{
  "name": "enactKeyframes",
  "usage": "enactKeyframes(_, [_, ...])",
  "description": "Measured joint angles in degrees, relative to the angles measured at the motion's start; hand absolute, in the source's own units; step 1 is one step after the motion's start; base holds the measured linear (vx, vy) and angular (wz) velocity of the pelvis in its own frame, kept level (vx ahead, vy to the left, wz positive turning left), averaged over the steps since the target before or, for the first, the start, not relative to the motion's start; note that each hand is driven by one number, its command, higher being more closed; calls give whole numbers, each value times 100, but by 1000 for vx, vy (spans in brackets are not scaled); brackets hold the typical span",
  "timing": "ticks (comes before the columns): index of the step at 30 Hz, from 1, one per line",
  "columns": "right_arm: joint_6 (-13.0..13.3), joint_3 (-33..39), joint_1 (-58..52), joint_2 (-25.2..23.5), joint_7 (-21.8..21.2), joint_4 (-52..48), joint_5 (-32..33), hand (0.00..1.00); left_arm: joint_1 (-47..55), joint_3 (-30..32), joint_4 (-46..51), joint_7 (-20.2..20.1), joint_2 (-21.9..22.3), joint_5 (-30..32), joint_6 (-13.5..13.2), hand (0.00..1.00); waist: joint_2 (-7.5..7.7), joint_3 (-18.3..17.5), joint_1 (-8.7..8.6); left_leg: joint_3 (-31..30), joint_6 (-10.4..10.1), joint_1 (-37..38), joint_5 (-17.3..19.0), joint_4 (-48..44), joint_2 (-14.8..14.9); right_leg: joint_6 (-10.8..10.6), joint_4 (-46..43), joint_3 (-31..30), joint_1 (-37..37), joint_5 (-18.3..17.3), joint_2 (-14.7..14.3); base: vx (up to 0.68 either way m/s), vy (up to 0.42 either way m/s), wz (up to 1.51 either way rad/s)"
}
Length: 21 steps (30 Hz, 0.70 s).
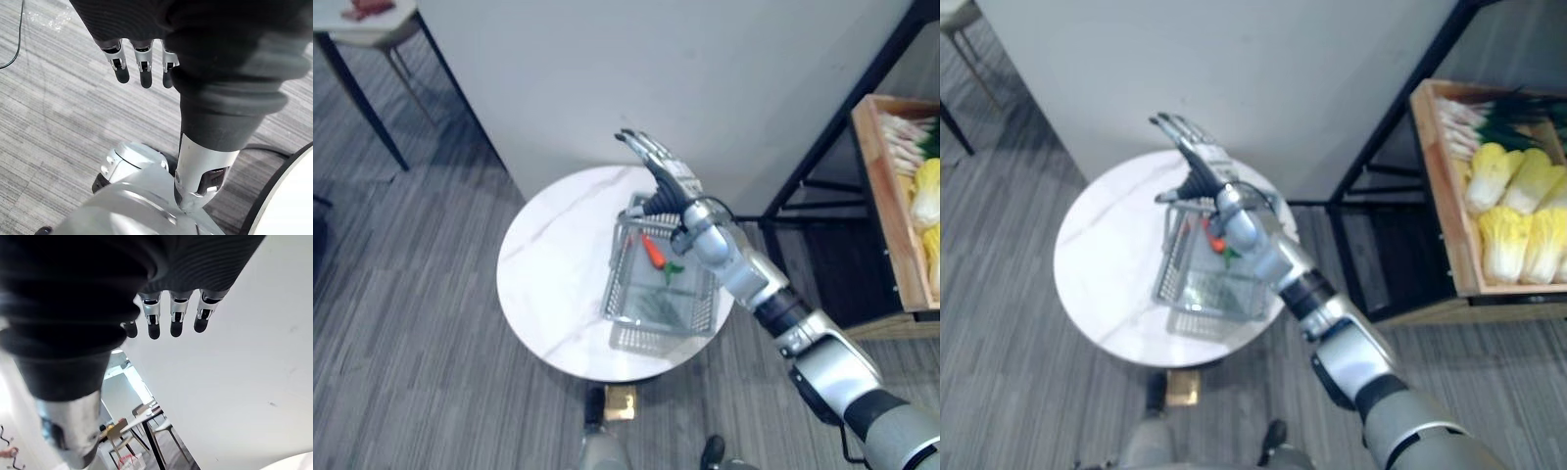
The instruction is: Pick vegetable in the basket
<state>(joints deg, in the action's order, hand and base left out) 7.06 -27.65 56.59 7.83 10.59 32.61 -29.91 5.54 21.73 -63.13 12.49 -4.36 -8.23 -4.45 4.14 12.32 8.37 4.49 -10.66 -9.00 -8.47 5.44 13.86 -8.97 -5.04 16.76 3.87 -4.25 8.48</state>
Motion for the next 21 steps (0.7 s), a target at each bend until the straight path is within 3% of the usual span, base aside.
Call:
enactKeyframes(7, [-231,7,353,25,-145,721,-528,0,-217,-352,174,71,-114,-62,-56,0,133,287,125,-125,26,-224,-72,0,-98,-17,-85,111,179,8,104,-22,21,12])
enactKeyframes(15, [-312,145,626,199,-241,1734,-1057,0,-331,-545,189,98,-110,-247,-127,0,61,515,144,-47,50,-280,-101,1,-115,-26,-233,16,355,-2,164,-14,7,-5])
enactKeyframes(21, [-528,932,848,749,-47,2519,-1071,0,-449,-856,316,98,-158,-296,-274,0,-4,906,146,-132,89,-520,-219,1,-226,-49,-550,26,697,-56,331,-51,23,7])
